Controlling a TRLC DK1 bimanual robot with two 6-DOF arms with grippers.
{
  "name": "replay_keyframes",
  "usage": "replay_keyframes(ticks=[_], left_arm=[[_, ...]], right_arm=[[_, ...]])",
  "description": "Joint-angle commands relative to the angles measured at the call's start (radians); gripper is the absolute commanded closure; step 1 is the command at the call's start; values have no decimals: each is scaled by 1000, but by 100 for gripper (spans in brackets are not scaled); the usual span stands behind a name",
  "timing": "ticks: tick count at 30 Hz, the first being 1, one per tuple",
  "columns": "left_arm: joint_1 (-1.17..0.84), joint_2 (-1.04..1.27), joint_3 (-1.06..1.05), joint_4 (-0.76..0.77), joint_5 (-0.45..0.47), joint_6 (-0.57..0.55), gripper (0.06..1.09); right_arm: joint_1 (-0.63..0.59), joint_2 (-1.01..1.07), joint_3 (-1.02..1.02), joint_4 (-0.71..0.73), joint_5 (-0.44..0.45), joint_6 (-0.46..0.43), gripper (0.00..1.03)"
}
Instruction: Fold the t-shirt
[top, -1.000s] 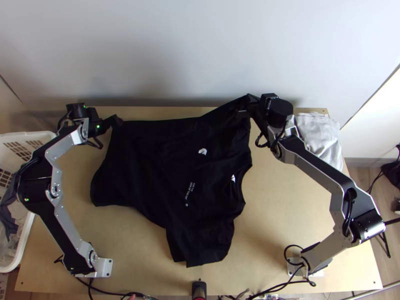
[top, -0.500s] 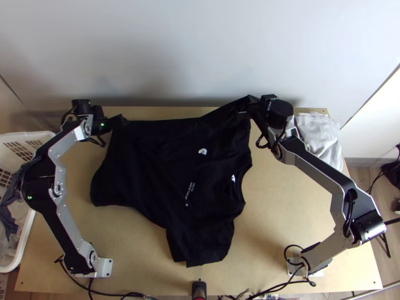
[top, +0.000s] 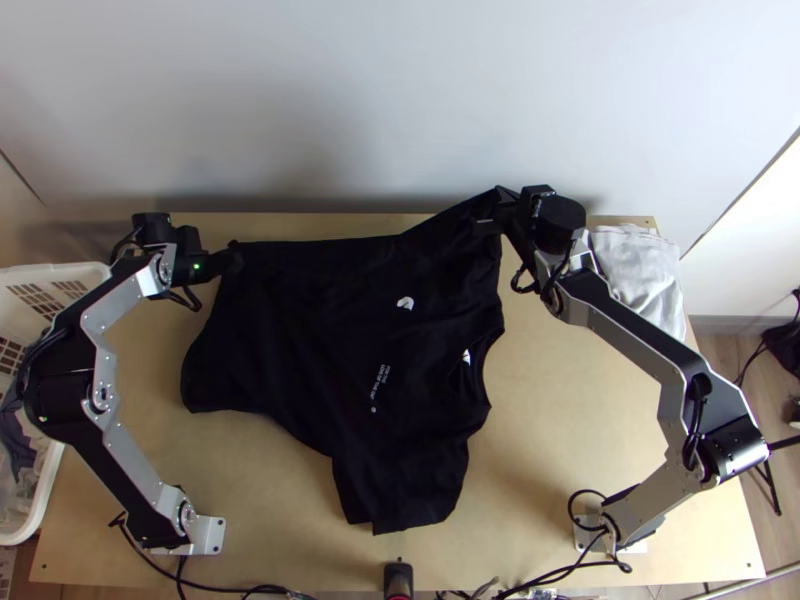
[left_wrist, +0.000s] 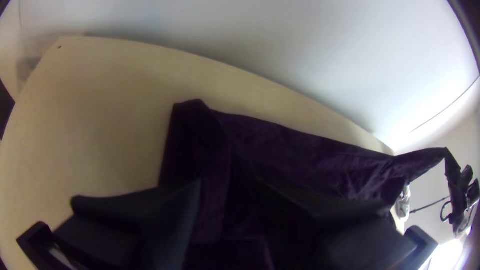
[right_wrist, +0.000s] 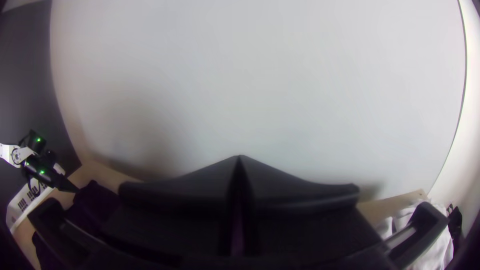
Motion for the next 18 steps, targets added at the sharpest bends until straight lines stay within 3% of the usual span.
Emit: replay_keyframes(ticks=[1,18], left_arm=[[-25,-22,-30,3,13,-20,105],[32,20,90,127,-27,-212,105]], right_arm=[[-6,10,8,-1,4,-4,100],[-8,-6,26,-32,6,2,100]])
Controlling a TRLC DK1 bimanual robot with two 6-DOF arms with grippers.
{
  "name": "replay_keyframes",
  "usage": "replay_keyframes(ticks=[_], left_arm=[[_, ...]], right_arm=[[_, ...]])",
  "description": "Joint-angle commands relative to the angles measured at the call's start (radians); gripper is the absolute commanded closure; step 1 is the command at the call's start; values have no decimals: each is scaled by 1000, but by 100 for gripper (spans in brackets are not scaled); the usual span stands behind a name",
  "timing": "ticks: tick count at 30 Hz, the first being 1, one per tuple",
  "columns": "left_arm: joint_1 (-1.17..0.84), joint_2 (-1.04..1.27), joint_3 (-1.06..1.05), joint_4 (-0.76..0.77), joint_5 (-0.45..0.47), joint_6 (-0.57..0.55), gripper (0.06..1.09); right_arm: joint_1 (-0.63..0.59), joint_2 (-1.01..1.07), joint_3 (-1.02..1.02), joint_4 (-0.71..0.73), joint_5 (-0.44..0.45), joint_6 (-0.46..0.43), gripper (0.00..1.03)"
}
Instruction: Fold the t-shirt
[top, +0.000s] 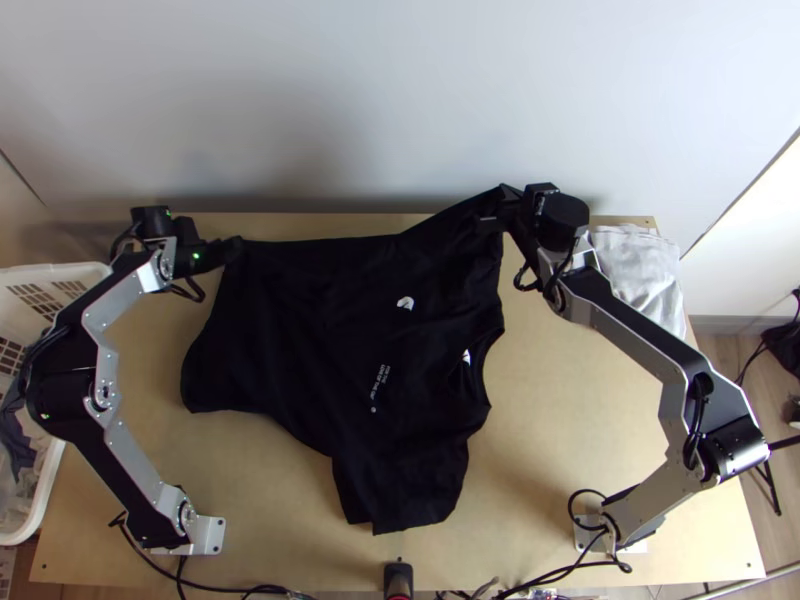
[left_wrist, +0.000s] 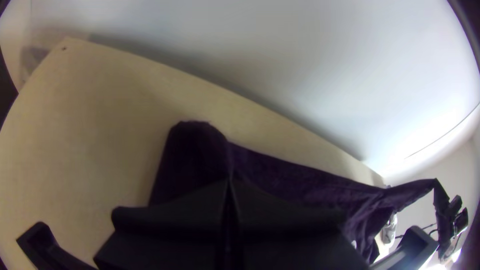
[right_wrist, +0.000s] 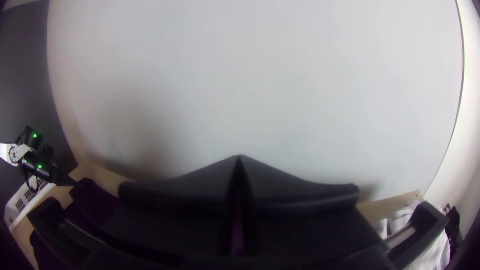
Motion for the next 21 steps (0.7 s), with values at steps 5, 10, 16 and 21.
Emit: replay_keyframes(ticks=[5,10,16,21], left_arm=[[65,16,90,125,-99,-165,105],[86,-3,92,152,-128,-243,105],[85,-108,-2,171,-125,-218,105],[77,-182,-71,175,-114,-177,105]], right_arm=[[14,7,95,-131,-1,53,100],[26,-3,121,-289,-2,56,100],[60,-104,34,-386,-18,56,100],[115,-204,-63,-444,-41,68,100]])
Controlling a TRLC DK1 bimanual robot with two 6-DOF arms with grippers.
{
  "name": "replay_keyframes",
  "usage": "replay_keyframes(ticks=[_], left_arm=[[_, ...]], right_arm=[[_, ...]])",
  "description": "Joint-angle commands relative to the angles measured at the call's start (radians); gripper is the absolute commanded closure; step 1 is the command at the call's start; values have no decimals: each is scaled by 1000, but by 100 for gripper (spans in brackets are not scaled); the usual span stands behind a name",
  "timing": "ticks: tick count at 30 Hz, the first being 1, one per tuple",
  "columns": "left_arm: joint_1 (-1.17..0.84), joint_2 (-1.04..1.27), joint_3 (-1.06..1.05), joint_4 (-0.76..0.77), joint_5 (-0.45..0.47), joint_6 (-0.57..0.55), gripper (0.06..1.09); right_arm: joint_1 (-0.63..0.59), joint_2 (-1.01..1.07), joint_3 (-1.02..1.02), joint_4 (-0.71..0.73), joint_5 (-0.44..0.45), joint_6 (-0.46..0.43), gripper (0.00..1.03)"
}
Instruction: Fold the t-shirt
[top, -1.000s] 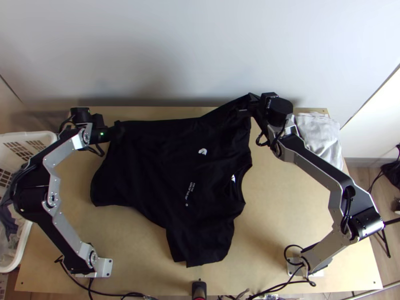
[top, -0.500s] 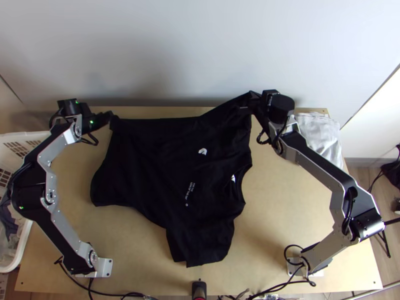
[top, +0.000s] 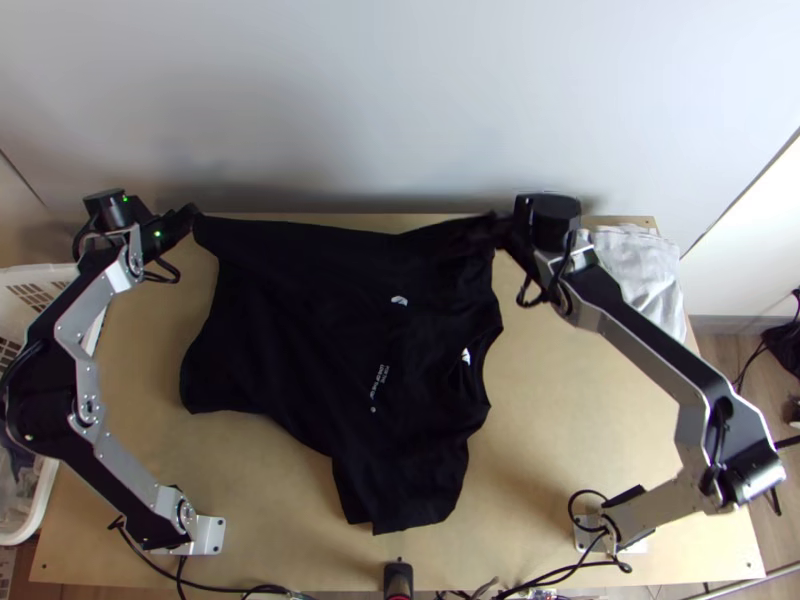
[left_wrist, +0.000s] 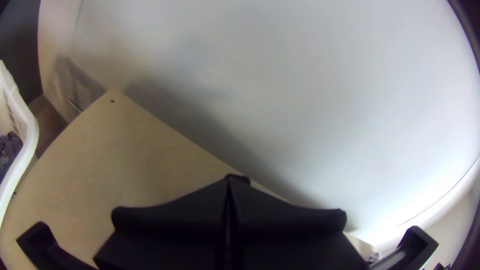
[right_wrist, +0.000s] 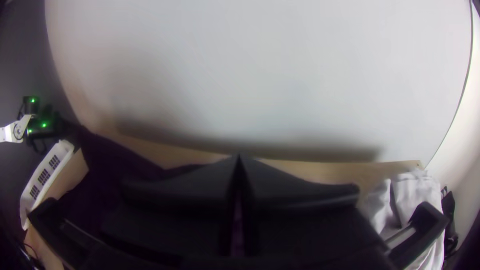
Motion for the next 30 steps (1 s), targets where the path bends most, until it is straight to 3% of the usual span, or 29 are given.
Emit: replay_keyframes(ticks=[1,10,16,20,30], left_arm=[[-6,-109,-97,15,9,45,105],[-33,-344,-336,-8,67,168,105],[-21,-466,-419,-199,153,274,105],[2,-549,-487,-227,167,346,105],[120,-497,-505,-238,202,429,105]], right_arm=[[70,-123,-96,-122,-24,13,100],[100,-259,-113,-321,-64,43,100],[103,-342,-163,-422,-99,62,100],[119,-379,-209,-493,-162,65,100],[188,-403,-309,-576,-285,80,100]])
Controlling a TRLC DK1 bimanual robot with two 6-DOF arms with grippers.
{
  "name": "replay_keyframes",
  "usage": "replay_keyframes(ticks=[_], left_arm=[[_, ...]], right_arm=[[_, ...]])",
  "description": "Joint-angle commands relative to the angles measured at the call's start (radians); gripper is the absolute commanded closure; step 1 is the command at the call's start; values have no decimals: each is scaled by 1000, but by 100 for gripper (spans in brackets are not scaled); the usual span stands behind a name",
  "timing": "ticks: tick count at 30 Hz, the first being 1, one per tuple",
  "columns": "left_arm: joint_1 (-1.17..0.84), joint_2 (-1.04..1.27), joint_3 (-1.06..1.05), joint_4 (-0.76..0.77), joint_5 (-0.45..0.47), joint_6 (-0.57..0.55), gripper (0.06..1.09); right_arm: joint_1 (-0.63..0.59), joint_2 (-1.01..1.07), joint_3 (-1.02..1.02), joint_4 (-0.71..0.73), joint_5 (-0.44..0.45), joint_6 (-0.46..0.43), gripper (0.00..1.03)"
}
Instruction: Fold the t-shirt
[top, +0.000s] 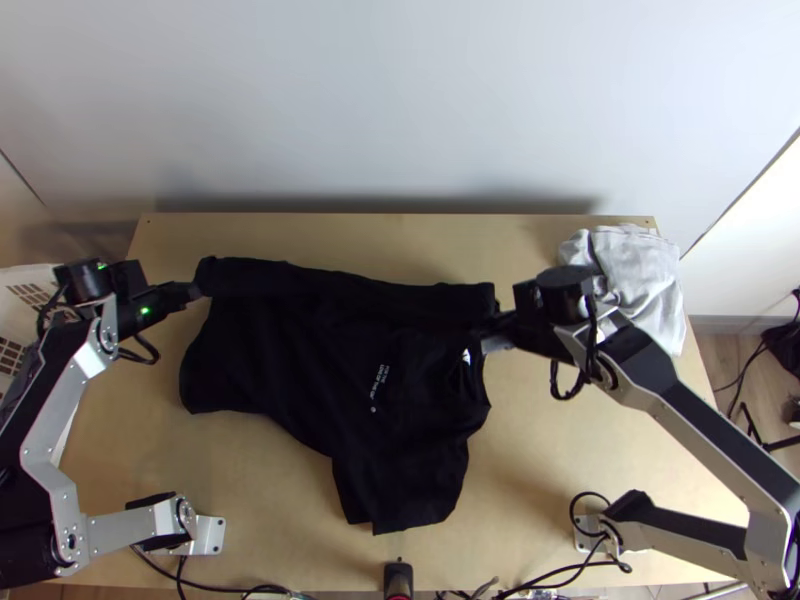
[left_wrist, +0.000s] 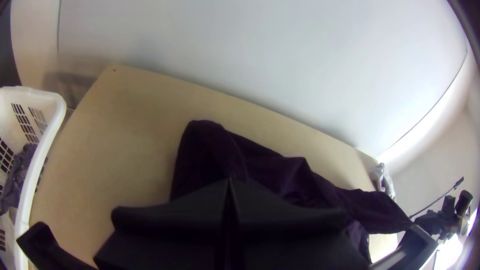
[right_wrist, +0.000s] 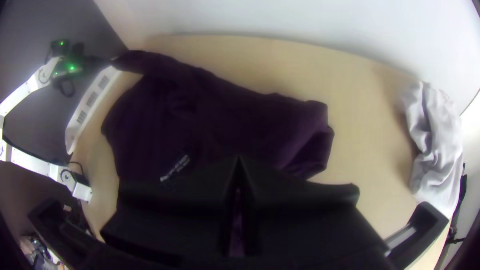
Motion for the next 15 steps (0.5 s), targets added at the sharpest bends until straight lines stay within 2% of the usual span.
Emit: replay_keyframes(ticks=[1,5,9,10,11,12,13,14,15], left_arm=[[67,22,-42,-19,25,65,105],[83,60,-52,-19,51,96,105],[90,115,-48,-30,61,108,105],[90,131,-45,-44,61,116,100],[90,145,-39,-65,62,128,85],[91,154,-32,-94,73,145,64],[91,161,-23,-131,77,159,41],[91,166,-11,-179,77,185,24],[91,166,3,-240,79,223,15]], right_arm=[[46,-21,-89,-43,-71,17,100],[57,-18,-189,22,-69,12,100],[49,4,-291,196,-68,17,100],[49,10,-311,224,-68,20,95],[49,18,-328,239,-68,21,76],[49,30,-334,242,-68,29,52],[49,34,-339,242,-68,40,36],[49,37,-337,242,-68,41,24],[49,36,-333,239,-68,40,15]])
